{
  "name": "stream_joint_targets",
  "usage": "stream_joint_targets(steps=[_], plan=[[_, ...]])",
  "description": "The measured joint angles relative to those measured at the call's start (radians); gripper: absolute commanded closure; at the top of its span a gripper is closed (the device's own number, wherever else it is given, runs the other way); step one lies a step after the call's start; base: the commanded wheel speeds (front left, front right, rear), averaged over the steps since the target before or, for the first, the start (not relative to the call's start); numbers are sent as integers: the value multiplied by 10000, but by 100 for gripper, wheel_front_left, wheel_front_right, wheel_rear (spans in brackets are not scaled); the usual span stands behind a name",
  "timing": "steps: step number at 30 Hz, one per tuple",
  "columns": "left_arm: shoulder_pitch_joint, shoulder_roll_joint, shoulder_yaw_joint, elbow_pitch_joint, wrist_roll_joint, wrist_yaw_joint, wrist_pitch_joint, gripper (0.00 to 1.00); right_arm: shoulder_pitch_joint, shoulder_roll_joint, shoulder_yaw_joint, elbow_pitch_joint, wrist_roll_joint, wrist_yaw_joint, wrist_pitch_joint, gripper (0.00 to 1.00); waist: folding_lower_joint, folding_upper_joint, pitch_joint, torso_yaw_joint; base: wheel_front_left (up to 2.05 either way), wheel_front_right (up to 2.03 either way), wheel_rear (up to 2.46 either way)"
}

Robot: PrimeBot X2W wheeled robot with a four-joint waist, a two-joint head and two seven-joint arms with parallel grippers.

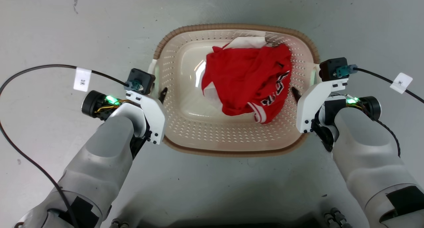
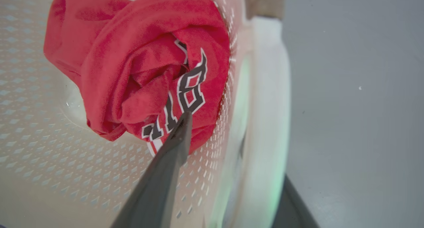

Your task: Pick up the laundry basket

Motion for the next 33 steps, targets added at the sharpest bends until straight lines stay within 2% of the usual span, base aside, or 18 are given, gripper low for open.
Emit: stream_joint_targets(steps=[5,11,15,22,25,30,33], plan=[[-27,15,-334,15,-399,10,-75,100,-10,27,-79,88,-128,-15,-27,100,0,0,-36,22,0,0,0],[76,12,-907,-182,-1028,25,311,100,8,10,-357,174,-364,-15,297,100,0,0,-412,75,0,0,0],[356,159,-1685,-817,-1651,65,1049,100,150,-35,-477,211,-500,-17,995,100,0,0,-911,110,0,0,0],[702,807,-3007,-1902,-3152,82,2529,100,482,-23,-284,224,-656,-17,2295,100,-1,0,-2203,107,0,0,0],[743,1091,-3852,-2391,-3511,94,3219,100,679,-23,-155,240,-539,-17,2980,100,-1,0,-2844,104,0,0,0],[776,1333,-4334,-2934,-4558,107,4042,100,814,-35,-199,226,-366,-17,4115,100,-1,0,-3921,153,0,0,0],[796,1438,-4491,-3158,-4824,113,4391,100,896,-35,-136,222,-291,-17,4531,100,-2,0,-4352,179,0,0,0]])
